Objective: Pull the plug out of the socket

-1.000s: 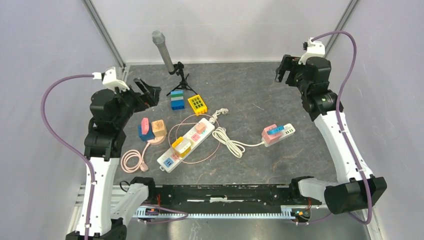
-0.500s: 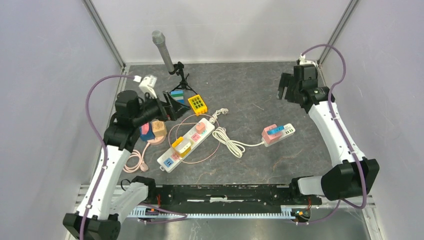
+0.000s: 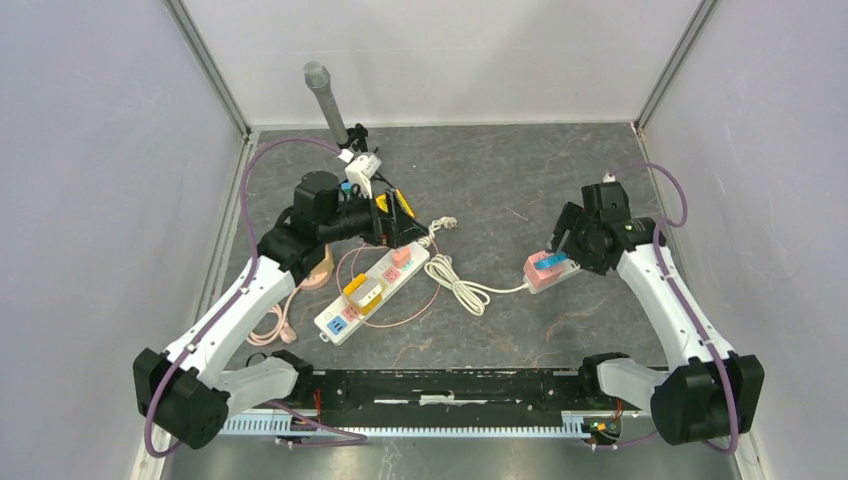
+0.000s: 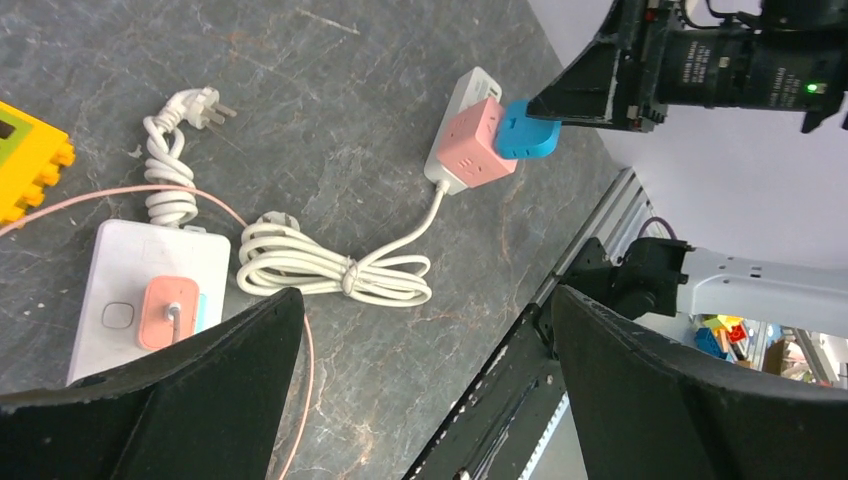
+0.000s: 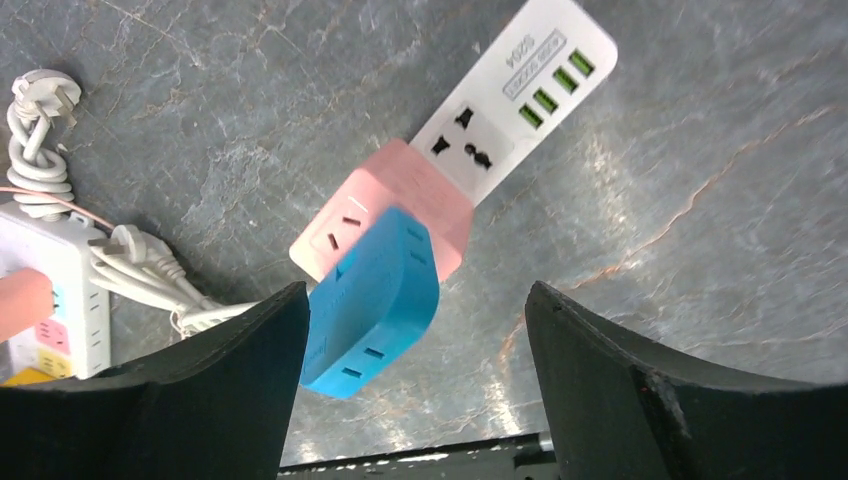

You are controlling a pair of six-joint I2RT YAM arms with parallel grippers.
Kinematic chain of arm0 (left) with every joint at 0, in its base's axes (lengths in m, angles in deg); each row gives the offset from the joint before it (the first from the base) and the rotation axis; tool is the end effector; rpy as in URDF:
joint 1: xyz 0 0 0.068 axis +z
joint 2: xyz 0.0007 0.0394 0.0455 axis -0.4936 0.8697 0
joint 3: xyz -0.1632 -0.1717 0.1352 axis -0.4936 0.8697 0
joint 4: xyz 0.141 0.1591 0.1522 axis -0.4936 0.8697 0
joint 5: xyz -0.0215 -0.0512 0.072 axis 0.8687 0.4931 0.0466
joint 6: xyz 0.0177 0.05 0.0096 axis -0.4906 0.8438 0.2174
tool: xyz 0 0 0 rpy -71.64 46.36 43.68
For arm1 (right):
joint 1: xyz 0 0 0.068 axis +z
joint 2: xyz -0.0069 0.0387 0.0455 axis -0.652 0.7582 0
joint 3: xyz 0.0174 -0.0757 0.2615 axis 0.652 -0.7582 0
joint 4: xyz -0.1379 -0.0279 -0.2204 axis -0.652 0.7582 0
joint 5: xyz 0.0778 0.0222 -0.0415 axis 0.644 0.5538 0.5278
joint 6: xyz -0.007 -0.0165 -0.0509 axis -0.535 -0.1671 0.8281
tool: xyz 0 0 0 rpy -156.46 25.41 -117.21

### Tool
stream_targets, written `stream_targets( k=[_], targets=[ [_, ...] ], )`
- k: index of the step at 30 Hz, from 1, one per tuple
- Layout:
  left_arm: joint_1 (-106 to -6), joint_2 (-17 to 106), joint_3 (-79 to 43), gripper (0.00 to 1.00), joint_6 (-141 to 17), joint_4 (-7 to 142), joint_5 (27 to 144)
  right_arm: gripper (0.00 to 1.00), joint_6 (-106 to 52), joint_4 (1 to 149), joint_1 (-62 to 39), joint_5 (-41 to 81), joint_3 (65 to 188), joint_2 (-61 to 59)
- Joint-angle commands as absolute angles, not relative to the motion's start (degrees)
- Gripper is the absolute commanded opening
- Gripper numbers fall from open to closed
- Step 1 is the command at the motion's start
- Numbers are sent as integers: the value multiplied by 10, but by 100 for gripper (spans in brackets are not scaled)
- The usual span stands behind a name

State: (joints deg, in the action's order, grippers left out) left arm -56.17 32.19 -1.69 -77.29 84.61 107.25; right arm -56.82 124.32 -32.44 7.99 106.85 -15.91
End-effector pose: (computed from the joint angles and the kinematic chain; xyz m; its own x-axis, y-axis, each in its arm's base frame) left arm 0.2136 -0.1267 0.3378 -0.6641 -0.1034 -0.7404 0.5608 0.5861 -0.5848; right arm 0.2187 0.0286 0.2765 -0.7474 0.4895 -0.4493 0.4262 0.8720 0.2409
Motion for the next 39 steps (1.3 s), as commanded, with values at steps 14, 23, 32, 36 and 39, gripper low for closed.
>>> stream_targets(
  k=[14, 23, 32, 36, 39],
  targets=[
    [-581, 337, -38, 100, -733, 843, 1022, 27, -758, 1174, -323, 161, 1014, -190],
    [-581, 358, -36, 100, -745, 849, 1030, 16, -659, 1115, -290, 232, 1046, -118],
    [-605, 454, -56, 100, -803, 778, 1062, 11, -549, 1080, -240, 246, 1081, -67],
    [-620, 517, -68, 100, -845, 728, 1070, 10, -523, 1071, -240, 247, 1105, -72],
    [-635, 568, -97, 100, -855, 728, 1077, 9, -519, 1044, -240, 266, 1107, -80]
  ],
)
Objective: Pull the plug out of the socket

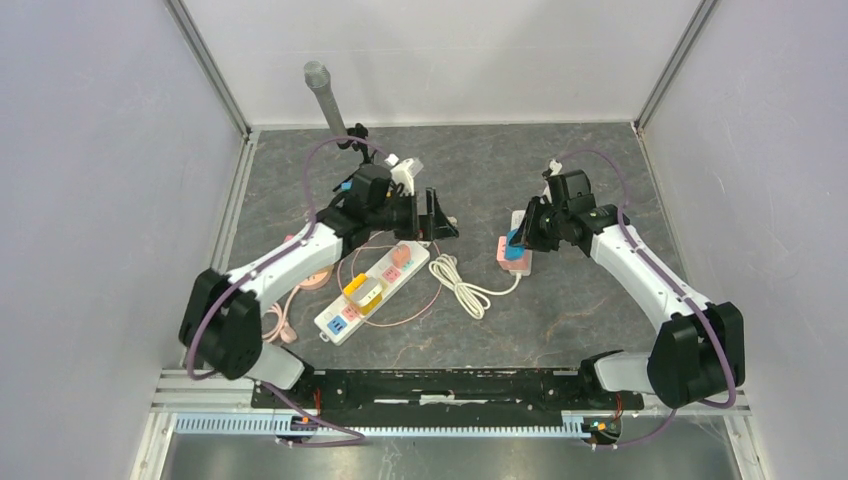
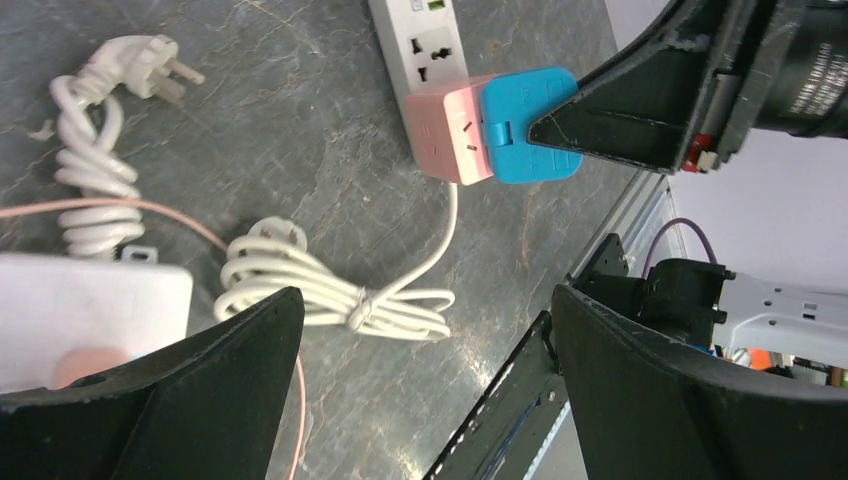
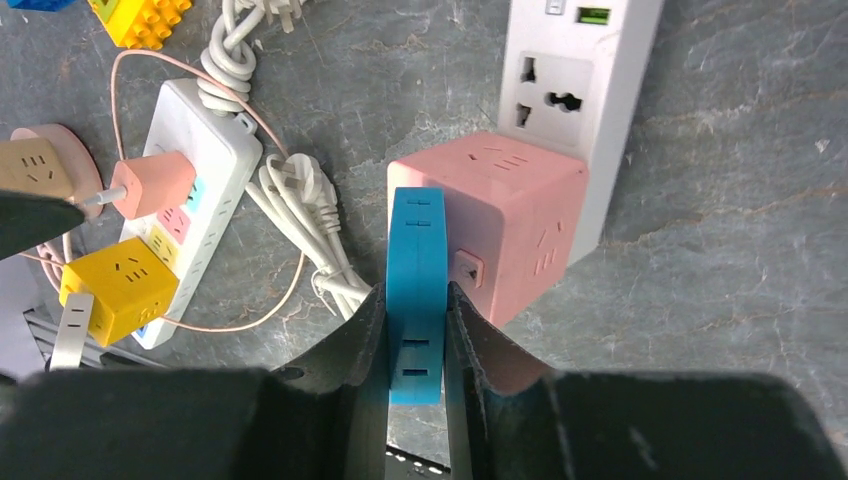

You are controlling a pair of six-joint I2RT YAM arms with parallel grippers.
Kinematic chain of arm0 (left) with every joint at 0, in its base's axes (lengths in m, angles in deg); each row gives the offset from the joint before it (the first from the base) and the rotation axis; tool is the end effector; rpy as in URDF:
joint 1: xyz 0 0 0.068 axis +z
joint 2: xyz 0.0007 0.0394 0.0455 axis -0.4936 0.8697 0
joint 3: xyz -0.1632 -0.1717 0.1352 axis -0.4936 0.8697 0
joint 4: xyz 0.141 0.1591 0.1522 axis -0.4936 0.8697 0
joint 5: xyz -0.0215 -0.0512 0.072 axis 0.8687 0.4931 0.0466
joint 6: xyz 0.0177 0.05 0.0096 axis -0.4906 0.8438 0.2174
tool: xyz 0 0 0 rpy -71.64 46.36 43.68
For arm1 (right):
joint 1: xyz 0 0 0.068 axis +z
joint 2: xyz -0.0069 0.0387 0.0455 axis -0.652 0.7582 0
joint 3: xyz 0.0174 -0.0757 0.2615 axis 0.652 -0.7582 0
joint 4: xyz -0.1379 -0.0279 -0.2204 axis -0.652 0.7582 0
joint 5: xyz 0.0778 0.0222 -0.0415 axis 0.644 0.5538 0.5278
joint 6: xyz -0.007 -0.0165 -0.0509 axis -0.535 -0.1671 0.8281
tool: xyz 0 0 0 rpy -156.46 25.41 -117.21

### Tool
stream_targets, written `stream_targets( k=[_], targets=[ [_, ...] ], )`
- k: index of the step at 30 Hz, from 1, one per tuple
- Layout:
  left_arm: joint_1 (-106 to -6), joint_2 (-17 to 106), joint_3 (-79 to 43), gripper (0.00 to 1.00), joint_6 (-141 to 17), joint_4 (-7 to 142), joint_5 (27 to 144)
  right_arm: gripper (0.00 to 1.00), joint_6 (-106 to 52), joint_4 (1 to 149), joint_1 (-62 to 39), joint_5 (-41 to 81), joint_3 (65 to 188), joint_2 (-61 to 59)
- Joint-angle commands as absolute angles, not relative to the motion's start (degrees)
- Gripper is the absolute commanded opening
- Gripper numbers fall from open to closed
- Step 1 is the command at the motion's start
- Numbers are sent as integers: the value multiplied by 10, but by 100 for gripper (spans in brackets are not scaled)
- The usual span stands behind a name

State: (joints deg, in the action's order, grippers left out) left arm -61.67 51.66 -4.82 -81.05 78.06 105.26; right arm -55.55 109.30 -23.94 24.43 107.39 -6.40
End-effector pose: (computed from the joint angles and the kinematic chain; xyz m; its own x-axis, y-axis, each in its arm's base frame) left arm 0.2651 -0.1859 0.2764 -0.7973 -0.0291 -0.6029 0.4644 0.6086 -0.6434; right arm 0.2571 0.0848 0.2582 -0.8588 0.3306 -0.3914 0.1200 0.8725 0.4737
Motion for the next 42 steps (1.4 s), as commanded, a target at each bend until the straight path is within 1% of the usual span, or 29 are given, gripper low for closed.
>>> stream_targets(
  k=[1, 4, 9, 11, 12, 14, 17, 20, 23, 26, 28, 29, 31, 34, 37, 40, 42],
  targets=[
    [-640, 581, -105, 100, -858, 726, 1075, 8, -520, 1036, -240, 272, 1105, -81],
    [-648, 626, -131, 98, -881, 715, 1076, 8, -523, 1015, -243, 295, 1094, -79],
    [-653, 702, -181, 93, -906, 708, 1106, 9, -526, 985, -268, 332, 1061, -76],
    [-659, 731, -204, 91, -908, 705, 1124, 12, -520, 988, -282, 336, 1059, -73],
    [-662, 745, -217, 91, -909, 706, 1127, 15, -516, 991, -288, 332, 1059, -72],
    [-670, 773, -239, 91, -911, 706, 1132, 30, -502, 997, -296, 321, 1056, -71],
    [-682, 809, -263, 89, -920, 706, 1131, 49, -485, 1007, -301, 310, 1054, -62],
    [-690, 834, -275, 87, -927, 706, 1134, 58, -476, 1008, -302, 315, 1054, -61],
    [-697, 851, -287, 87, -934, 706, 1134, 59, -474, 1010, -302, 313, 1051, -66],
    [-701, 867, -301, 87, -943, 706, 1128, 55, -474, 1017, -305, 305, 1046, -65],
    [-705, 881, -315, 85, -948, 706, 1126, 45, -478, 1014, -306, 295, 1037, -66],
    [-707, 888, -322, 85, -948, 706, 1125, 36, -483, 1008, -306, 290, 1033, -68],
    [-712, 900, -331, 80, -950, 705, 1123, 23, -489, 997, -306, 282, 1026, -72],
    [-718, 914, -334, 73, -947, 716, 1116, 11, -492, 991, -306, 279, 1024, -71],
    [-721, 920, -329, 65, -930, 751, 1081, 0, -489, 993, -306, 276, 1024, -73],
    [-722, 925, -330, 59, -917, 775, 1057, 0, -487, 992, -306, 275, 1021, -76],
    [-722, 931, -338, 58, -907, 794, 1045, 0, -487, 989, -307, 283, 1021, -75]
  ],
)
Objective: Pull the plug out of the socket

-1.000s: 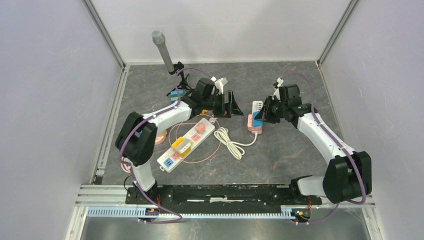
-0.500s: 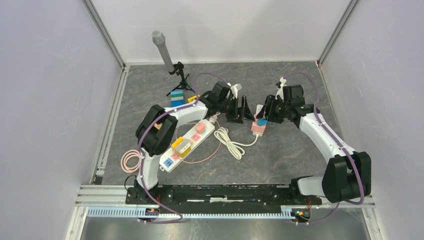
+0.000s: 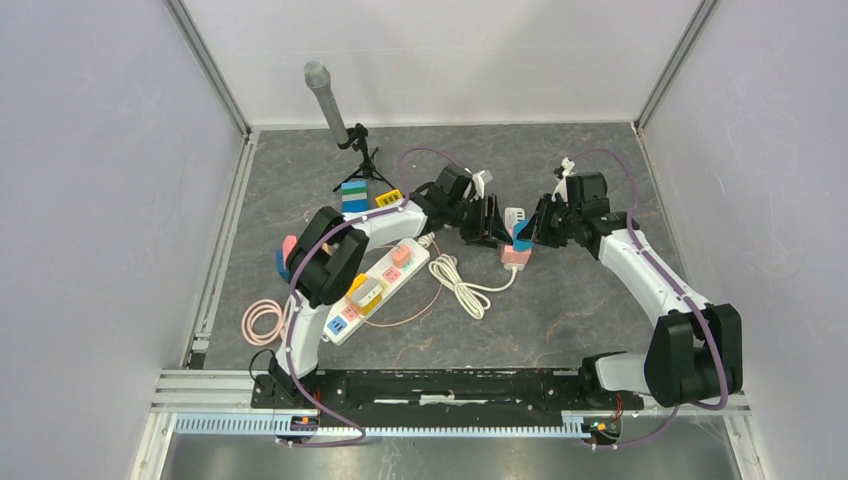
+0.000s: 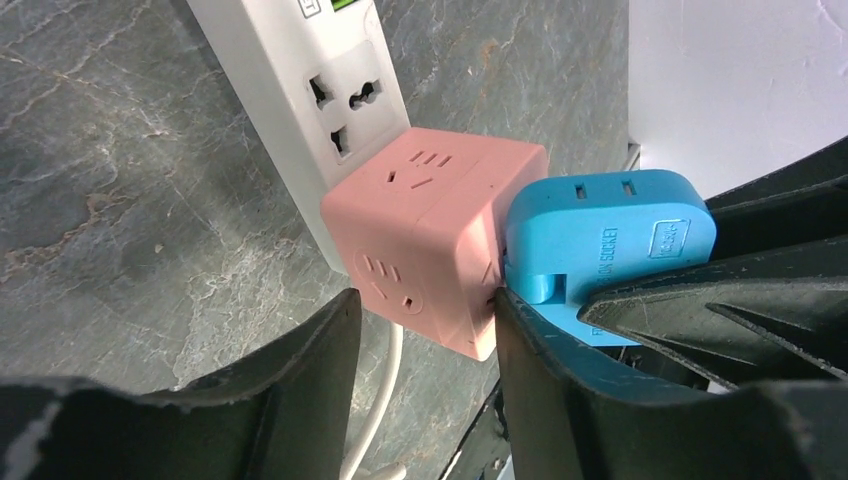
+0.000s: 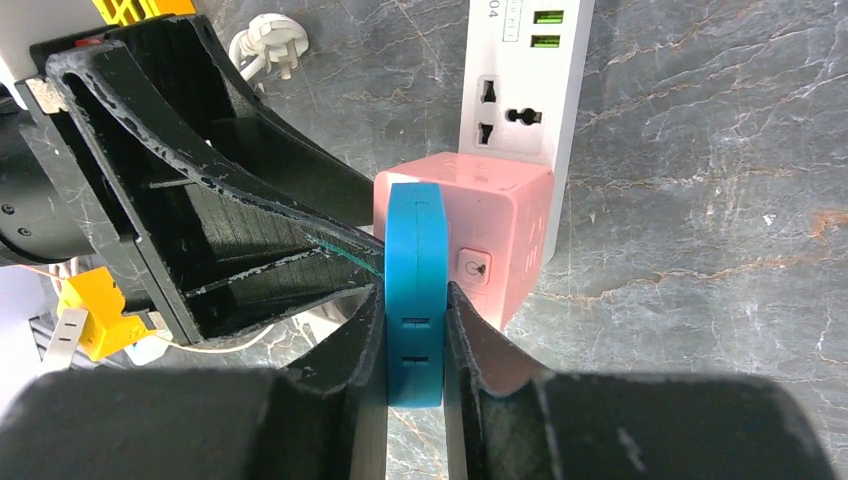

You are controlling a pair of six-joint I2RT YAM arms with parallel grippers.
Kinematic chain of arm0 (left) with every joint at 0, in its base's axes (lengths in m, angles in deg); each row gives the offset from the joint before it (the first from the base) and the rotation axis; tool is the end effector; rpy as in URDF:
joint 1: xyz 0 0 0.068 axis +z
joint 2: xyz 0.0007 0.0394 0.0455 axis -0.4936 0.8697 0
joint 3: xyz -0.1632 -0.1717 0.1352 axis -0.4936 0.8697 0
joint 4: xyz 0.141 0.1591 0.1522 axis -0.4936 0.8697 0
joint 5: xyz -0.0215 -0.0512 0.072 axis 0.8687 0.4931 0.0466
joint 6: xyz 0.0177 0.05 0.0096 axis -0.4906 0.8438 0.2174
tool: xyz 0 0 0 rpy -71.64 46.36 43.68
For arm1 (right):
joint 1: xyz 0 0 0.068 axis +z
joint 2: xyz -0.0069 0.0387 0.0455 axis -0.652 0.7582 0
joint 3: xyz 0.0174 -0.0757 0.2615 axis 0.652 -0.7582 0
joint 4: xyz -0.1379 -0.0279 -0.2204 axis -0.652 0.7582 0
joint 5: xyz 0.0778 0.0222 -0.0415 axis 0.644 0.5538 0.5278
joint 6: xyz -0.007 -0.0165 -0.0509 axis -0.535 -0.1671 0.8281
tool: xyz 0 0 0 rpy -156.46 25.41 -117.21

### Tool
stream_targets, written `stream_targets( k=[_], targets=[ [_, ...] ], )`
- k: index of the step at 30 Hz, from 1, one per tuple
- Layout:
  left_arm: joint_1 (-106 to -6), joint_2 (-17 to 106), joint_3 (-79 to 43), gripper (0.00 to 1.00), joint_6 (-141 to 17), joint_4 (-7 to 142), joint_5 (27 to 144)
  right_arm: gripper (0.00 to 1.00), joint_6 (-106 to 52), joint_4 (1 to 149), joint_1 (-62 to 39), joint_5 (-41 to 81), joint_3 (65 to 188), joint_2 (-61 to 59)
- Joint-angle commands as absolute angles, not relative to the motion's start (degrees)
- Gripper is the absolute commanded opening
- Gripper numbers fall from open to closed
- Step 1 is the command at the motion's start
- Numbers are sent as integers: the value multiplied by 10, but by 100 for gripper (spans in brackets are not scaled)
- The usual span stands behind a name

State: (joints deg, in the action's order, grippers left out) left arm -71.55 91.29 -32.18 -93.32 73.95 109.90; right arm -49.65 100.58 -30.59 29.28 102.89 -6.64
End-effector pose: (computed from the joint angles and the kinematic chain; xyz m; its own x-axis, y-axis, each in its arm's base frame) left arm 0.3393 -0.3308 0.1753 -0.9430 0.0783 -0.3234 0.3109 0.5540 -0.7723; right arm 0.2673 0.0578 0.2451 -0.8213 0.3298 -0.4655 0.0585 0.8603 0.5064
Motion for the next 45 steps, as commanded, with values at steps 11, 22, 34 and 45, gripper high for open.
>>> stream_targets(
  k=[11, 22, 34, 45],
  targets=[
    [-733, 962, -343, 39, -871, 921, 963, 0, -494, 954, -332, 360, 1026, -82],
    [-733, 981, -354, 34, -860, 971, 946, 0, -522, 916, -362, 400, 1033, -98],
    [-732, 983, -403, 37, -845, 991, 968, 0, -527, 914, -436, 358, 1071, -122],
    [-709, 921, -560, 86, -847, 967, 1042, 4, -533, 851, -496, 297, 1058, -28]
  ],
)
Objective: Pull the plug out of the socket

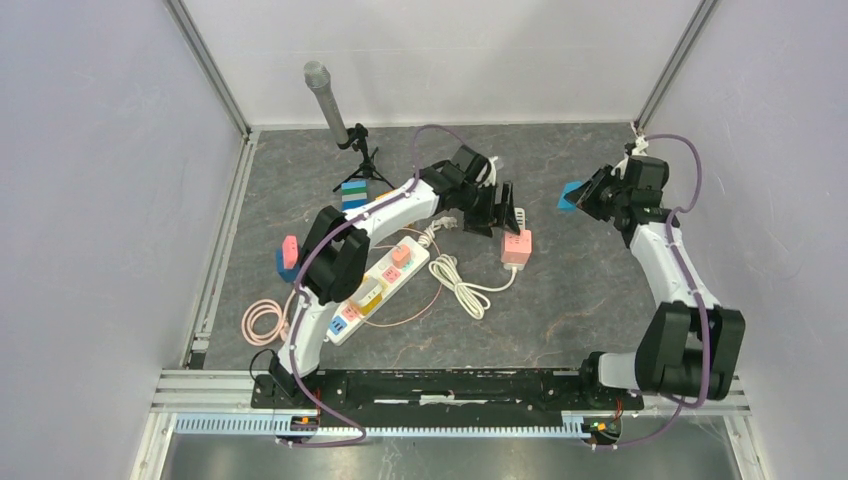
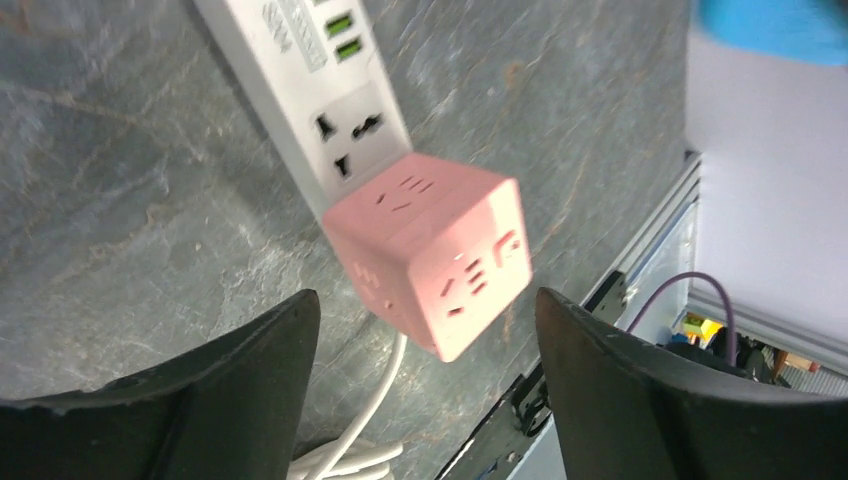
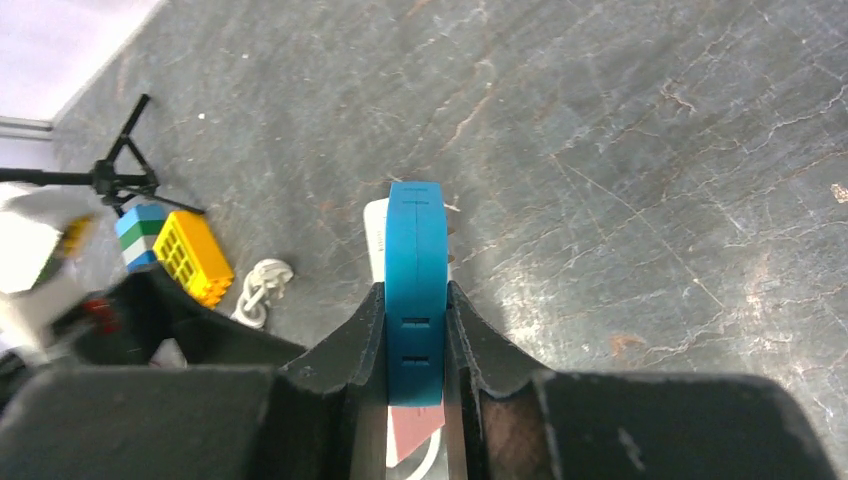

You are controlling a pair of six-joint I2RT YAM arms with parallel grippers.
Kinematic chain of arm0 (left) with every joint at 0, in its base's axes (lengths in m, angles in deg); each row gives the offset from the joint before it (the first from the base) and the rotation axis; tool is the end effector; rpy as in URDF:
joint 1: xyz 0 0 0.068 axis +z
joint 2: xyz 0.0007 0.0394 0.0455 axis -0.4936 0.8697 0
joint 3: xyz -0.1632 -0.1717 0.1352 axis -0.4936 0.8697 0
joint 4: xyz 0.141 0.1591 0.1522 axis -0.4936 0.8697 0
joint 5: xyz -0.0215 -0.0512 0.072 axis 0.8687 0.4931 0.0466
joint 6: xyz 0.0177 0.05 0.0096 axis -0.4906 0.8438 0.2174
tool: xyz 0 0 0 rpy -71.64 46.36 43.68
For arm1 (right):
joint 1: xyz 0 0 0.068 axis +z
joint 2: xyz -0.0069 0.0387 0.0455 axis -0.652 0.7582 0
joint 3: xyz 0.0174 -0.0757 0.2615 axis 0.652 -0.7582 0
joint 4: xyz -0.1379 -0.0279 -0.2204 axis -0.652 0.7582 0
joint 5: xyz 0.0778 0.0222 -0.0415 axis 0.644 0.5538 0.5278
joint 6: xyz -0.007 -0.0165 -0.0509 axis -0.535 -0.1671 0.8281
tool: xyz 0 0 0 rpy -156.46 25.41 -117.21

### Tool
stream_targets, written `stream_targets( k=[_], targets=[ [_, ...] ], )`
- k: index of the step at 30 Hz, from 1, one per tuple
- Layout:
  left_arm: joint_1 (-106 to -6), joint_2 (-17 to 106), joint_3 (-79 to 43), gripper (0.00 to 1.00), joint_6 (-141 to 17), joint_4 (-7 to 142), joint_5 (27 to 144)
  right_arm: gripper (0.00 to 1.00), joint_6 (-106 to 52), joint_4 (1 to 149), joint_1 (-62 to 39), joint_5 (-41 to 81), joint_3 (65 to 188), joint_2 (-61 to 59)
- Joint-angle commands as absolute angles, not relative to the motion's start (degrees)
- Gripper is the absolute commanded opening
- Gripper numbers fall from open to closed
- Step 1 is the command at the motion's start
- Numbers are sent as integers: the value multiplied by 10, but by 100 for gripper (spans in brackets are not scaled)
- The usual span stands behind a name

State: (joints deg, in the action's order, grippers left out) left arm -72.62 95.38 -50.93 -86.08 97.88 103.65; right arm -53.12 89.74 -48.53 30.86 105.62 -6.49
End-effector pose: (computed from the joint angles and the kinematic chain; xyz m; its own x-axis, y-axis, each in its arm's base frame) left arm 0.3509 -0.3491 0.2136 -0.9304 0.1563 -0.3315 0.3454 0.6769 -0.6500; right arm 0.2912 -0.0290 0.2754 -0.5514 0.5949 -0.5848 0.2129 0.7782 0.5908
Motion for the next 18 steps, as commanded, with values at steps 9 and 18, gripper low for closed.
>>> stream_targets(
  k=[9, 18],
  targets=[
    [-671, 843, -476, 97, -821, 942, 998, 31, -499, 769, -546, 402, 1049, 106],
    [-669, 835, -486, 99, -785, 996, 942, 64, -440, 802, -590, 430, 1106, 212]
  ],
)
